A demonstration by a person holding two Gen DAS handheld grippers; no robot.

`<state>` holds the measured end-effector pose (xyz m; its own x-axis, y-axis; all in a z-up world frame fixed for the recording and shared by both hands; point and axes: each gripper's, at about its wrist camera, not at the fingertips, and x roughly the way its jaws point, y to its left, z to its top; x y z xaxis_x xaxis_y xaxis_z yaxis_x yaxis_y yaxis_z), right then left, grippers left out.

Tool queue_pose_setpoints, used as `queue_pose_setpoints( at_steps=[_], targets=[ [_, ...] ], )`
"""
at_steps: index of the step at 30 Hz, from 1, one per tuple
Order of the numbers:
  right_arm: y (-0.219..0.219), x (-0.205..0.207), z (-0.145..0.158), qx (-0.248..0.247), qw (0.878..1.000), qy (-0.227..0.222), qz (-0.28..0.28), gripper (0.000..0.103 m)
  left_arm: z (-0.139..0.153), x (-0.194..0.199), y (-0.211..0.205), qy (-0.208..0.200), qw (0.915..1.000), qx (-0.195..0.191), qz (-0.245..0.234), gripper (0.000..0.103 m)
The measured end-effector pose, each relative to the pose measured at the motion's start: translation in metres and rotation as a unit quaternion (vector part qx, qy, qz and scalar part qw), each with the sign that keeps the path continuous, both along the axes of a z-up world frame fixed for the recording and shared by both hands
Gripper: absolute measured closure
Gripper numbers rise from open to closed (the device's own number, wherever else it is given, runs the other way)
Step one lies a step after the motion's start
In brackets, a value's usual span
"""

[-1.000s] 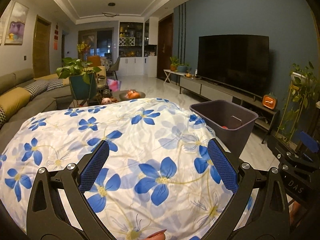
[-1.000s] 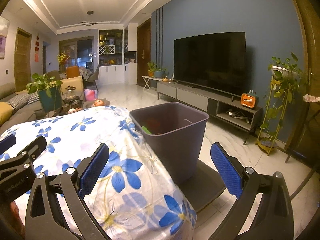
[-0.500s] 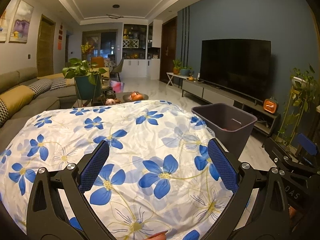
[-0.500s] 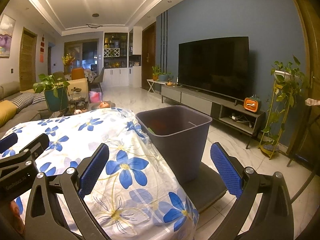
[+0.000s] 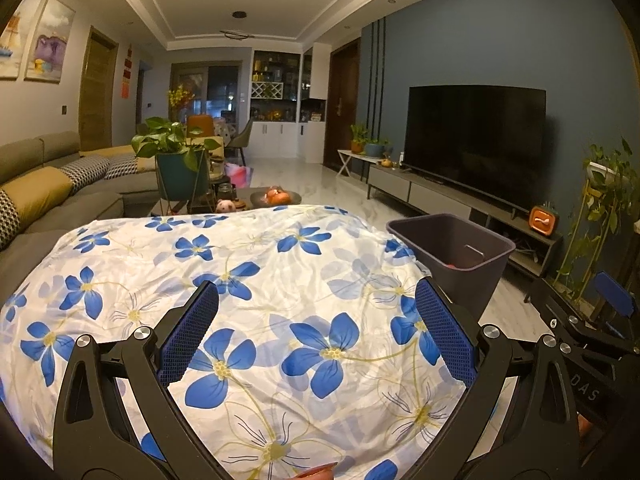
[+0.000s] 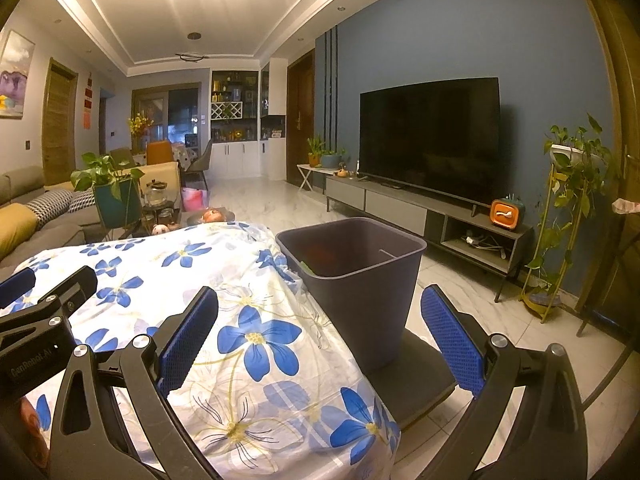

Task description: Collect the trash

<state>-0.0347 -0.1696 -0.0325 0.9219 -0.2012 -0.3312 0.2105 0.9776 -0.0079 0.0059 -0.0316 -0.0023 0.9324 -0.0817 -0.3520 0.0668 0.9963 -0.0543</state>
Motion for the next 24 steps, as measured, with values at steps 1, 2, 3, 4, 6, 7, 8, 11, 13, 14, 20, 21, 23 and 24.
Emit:
queue_pose_setpoints(
  at_steps=[1, 2, 3, 4, 6, 7, 8, 11, 13, 14, 20, 21, 23, 24],
  targets=[
    [0.0, 0.0, 0.0, 0.0, 1.0, 0.0, 0.0, 0.006, 0.0, -0.0001, 0.0, 0.0, 1.0, 0.0, 0.0, 0.006],
    [0.0001, 0.0001, 0.0002, 0.0, 1.0, 0.0, 0.0, 0.006, 0.0001, -0.0002, 0.0, -0.001, 1.0, 0.001, 0.0, 0.006],
    [0.0001, -0.0001, 0.0, 0.0, 1.0, 0.0, 0.0, 0.006, 0.0007, -0.0007, 0.0, -0.001, 1.0, 0.001, 0.0, 0.006],
    [0.0001, -0.0001, 0.0001, 0.0, 1.0, 0.0, 0.0, 0.006, 0.0008, -0.0008, 0.0004, -0.001, 1.0, 0.002, 0.002, 0.006],
    [0.0, -0.0001, 0.0005, -0.001, 1.0, -0.001, 0.0, 0.006, 0.0018, -0.0013, 0.0001, -0.002, 1.0, 0.0, 0.002, 0.006],
    [0.0, -0.0001, 0.0008, -0.001, 1.0, -0.002, -0.001, 0.006, 0.0023, -0.0013, 0.0007, -0.002, 1.0, -0.001, 0.003, 0.006],
    [-0.0003, -0.0003, 0.0012, -0.001, 1.0, -0.003, 0.0, 0.006, 0.0018, -0.0013, 0.0, -0.002, 1.0, 0.0, 0.003, 0.006],
    [-0.0008, 0.0002, 0.0016, 0.0, 1.0, -0.002, 0.0, 0.006, 0.0018, -0.0015, 0.0004, -0.003, 1.0, 0.001, 0.003, 0.006],
    [-0.001, -0.0003, 0.0019, 0.0, 1.0, -0.003, 0.0, 0.006, 0.0031, -0.0017, -0.0006, -0.003, 1.0, 0.002, 0.003, 0.006],
    [-0.0009, -0.0004, 0.0023, 0.0, 1.0, -0.003, 0.001, 0.006, 0.0032, -0.0016, -0.0005, -0.003, 1.0, 0.002, 0.004, 0.006],
    [-0.0005, 0.0002, 0.0035, -0.001, 1.0, -0.005, 0.002, 0.006, 0.0042, -0.0016, -0.0006, -0.004, 1.0, 0.001, 0.006, 0.006],
    [-0.0005, 0.0008, 0.0036, -0.001, 1.0, -0.005, 0.002, 0.006, 0.0046, -0.0016, -0.0008, -0.004, 1.0, 0.001, 0.007, 0.006],
    [0.0003, 0.0014, 0.0039, 0.0, 1.0, -0.005, 0.003, 0.006, 0.0055, -0.0018, -0.0012, -0.004, 1.0, 0.0, 0.008, 0.006],
    [0.0006, 0.0018, 0.0041, 0.0, 1.0, -0.004, 0.003, 0.006, 0.006, -0.0016, -0.0014, -0.005, 1.0, -0.001, 0.009, 0.006]
  ],
)
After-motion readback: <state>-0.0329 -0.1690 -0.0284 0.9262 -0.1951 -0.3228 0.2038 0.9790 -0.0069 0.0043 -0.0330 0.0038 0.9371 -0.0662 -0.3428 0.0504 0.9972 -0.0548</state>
